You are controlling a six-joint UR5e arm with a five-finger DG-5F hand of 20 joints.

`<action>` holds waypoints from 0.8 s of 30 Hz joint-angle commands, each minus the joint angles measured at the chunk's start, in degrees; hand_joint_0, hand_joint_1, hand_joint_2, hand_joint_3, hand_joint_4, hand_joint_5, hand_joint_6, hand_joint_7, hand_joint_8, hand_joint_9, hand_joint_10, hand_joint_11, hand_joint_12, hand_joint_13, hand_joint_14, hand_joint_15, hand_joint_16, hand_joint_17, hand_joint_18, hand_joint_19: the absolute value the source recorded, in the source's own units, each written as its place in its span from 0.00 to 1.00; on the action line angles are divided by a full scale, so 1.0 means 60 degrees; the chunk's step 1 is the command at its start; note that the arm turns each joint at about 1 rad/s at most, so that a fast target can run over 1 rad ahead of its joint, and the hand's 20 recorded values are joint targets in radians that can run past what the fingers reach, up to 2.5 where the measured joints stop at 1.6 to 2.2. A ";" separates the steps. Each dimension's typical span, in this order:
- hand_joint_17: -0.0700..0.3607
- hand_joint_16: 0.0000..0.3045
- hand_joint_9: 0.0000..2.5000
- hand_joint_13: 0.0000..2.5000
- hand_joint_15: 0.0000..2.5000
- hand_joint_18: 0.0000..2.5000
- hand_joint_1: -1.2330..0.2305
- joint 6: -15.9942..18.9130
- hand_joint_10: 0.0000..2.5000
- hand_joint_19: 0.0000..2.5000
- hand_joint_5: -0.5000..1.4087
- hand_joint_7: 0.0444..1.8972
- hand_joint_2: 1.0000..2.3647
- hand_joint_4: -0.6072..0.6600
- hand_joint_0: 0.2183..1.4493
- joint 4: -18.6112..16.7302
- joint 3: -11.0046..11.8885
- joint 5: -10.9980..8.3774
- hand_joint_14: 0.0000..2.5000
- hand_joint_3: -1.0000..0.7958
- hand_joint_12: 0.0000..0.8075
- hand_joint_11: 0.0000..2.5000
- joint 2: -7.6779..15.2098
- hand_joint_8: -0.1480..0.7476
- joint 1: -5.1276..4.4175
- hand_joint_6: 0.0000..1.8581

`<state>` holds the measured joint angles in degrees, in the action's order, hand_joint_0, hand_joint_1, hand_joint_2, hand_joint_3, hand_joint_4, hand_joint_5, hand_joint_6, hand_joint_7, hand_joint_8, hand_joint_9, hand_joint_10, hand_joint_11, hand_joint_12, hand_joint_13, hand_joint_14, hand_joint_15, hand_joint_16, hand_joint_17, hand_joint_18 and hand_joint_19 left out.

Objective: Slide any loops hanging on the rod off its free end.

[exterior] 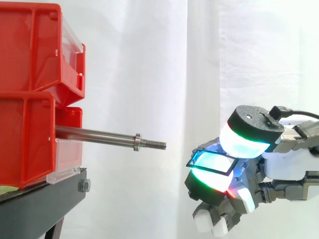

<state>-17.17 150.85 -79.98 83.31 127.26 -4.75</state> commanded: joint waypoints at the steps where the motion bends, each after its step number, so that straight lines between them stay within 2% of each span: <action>1: 0.43 0.17 0.40 0.30 0.08 0.28 0.37 0.0006 0.01 0.13 0.19 0.73 0.01 0.66 0.31 0.0024 0.0000 -0.0028 0.00 0.42 0.45 0.24 0.0000 0.56 0.0000 0.47; 8: 0.44 0.18 0.40 0.31 0.08 0.29 0.32 0.0006 0.01 0.12 0.19 0.73 0.01 0.63 0.31 -0.0005 0.0000 -0.0013 0.00 0.49 0.47 0.24 0.0000 0.57 0.0000 0.48; 16: 0.47 0.19 0.41 0.31 0.09 0.30 0.37 0.0006 0.01 0.13 0.19 0.75 0.01 0.65 0.30 0.0010 0.0000 -0.0057 0.00 0.49 0.49 0.24 0.0000 0.59 -0.0015 0.47; 24: 0.51 0.22 0.42 0.32 0.09 0.30 0.40 -0.0009 0.00 0.13 0.20 0.76 0.01 0.63 0.29 0.0024 0.0000 -0.0189 0.00 0.50 0.53 0.23 0.0000 0.62 -0.0059 0.47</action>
<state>-17.19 150.98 -79.98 82.44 127.27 -5.00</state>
